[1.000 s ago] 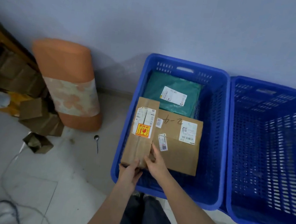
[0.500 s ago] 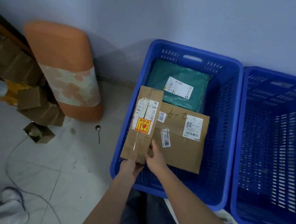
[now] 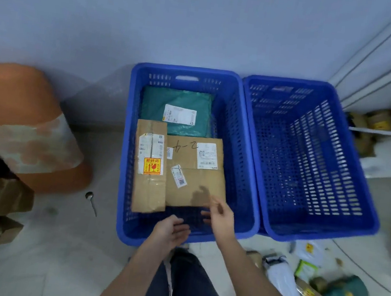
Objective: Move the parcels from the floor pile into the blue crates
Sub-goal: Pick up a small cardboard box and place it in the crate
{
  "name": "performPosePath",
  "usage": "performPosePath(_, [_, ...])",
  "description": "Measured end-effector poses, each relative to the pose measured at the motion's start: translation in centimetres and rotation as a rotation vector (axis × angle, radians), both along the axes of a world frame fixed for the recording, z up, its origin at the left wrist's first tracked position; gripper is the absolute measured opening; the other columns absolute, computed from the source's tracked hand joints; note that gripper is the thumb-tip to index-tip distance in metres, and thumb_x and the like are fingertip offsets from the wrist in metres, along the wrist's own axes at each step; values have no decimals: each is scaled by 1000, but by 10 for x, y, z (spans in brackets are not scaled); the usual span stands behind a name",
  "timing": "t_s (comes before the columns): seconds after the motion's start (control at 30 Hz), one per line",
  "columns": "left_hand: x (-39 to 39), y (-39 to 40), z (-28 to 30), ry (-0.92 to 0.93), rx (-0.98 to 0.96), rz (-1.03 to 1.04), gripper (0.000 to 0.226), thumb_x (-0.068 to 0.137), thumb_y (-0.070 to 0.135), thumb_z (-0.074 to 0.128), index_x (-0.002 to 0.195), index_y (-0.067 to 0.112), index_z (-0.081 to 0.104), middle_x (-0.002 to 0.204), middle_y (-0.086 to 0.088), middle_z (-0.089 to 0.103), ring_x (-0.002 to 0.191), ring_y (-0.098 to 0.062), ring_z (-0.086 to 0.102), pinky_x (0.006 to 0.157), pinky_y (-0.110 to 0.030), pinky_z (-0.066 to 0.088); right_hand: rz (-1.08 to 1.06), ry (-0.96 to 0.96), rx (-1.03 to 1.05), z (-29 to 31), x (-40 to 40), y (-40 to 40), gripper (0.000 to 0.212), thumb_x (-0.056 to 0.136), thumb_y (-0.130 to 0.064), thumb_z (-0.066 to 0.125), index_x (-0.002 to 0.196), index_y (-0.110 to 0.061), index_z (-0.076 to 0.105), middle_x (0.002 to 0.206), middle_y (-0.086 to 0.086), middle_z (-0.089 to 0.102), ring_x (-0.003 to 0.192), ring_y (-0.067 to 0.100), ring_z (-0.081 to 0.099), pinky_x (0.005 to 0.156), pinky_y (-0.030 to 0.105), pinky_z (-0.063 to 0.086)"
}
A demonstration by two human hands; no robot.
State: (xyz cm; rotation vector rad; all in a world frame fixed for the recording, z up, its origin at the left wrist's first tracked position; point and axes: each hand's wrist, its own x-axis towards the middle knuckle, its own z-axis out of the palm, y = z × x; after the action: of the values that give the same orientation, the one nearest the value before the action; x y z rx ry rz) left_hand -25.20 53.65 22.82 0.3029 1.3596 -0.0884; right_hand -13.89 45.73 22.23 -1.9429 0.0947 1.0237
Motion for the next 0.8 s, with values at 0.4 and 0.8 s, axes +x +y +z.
performPosePath(0.4, [35, 9, 13, -58, 176, -689, 29, 99, 9, 35, 121, -4, 49, 131, -27, 52, 110, -36, 56, 95, -38, 42, -472, 54, -121, 61, -11, -158, 37, 99, -19, 43, 131, -3, 41, 97, 14, 51, 65, 18, 47, 55, 25, 36])
performPosePath(0.8, [134, -185, 10, -572, 1275, -1927, 16, 97, 15, 43, 99, 12, 59, 90, -5, 63, 72, -18, 55, 62, -29, 41, -918, 290, -259, 24, -90, -382, 39, 99, -29, 33, 126, -2, 44, 107, 20, 57, 85, 26, 52, 74, 32, 42])
